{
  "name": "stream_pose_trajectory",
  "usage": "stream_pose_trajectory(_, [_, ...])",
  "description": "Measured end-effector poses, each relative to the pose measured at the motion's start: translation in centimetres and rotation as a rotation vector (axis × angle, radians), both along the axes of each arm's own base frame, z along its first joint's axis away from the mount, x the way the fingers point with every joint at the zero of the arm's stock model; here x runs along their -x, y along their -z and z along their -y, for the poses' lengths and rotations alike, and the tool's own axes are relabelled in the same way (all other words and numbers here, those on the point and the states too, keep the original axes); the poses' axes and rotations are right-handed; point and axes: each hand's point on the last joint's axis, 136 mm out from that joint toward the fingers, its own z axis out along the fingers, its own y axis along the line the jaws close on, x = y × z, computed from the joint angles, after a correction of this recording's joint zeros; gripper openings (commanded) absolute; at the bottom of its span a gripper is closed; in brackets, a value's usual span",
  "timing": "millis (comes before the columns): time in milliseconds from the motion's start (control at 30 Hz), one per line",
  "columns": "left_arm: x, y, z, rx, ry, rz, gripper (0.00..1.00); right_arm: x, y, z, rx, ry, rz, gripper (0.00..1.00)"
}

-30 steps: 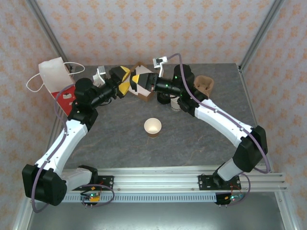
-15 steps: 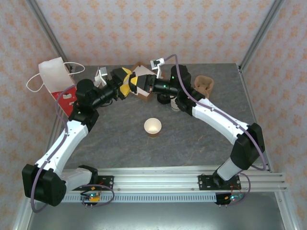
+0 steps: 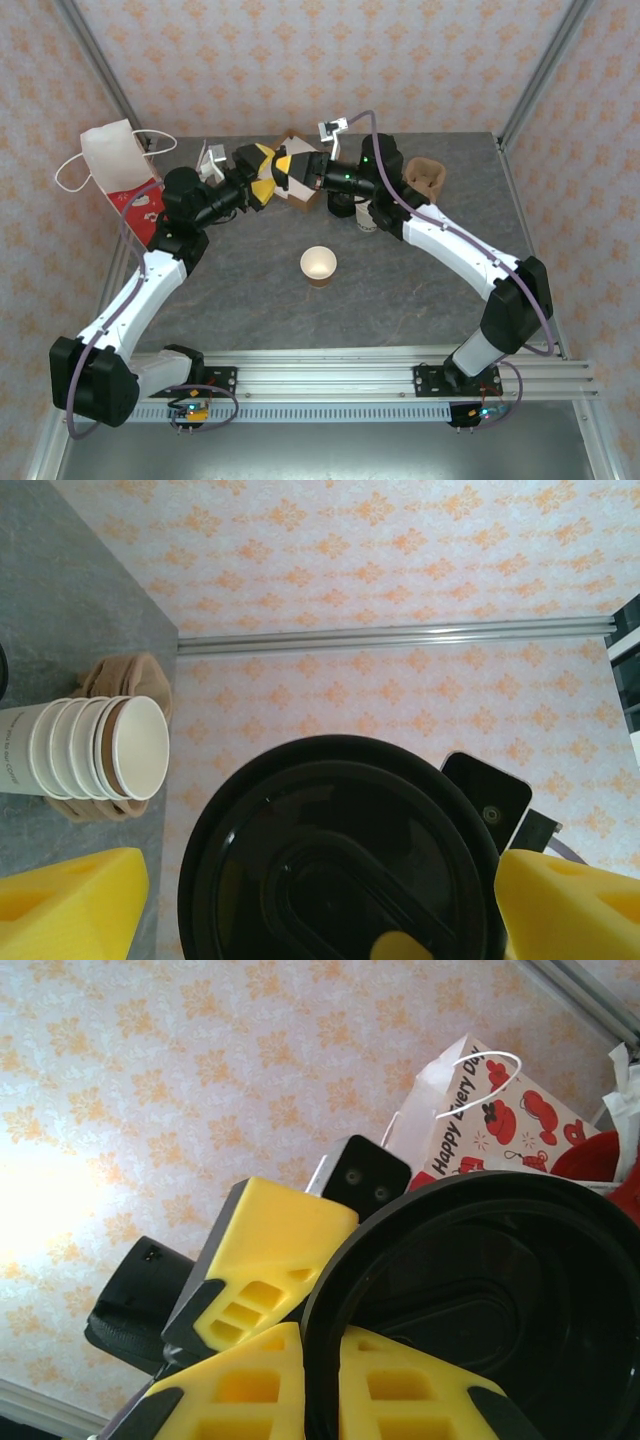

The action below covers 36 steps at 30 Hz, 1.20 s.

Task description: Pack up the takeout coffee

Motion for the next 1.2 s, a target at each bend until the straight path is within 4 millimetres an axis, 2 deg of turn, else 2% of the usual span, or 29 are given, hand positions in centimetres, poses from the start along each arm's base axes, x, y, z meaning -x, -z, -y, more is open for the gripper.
stream_pose_trajectory(333, [-0.4, -0.7, 0.1, 0.041, 0.002, 0.017, 0.86, 0.5, -0.9, -0.1, -0.042, -0.029, 0.000, 0.12])
stream_pose_trajectory(800, [-0.4, -0.9, 0.1, 0.077, 0.003, 0.005, 0.86, 0.0, -0.2, -0.5, -0.048, -0.037, -0.021, 0.11])
stream_pose_trajectory(1200, [-0.4, -0.8, 0.2, 0.096, 0.005, 0.003, 0.84, 0.0, -0.9, -0.6, -0.080, -0.041, -0.017, 0.10])
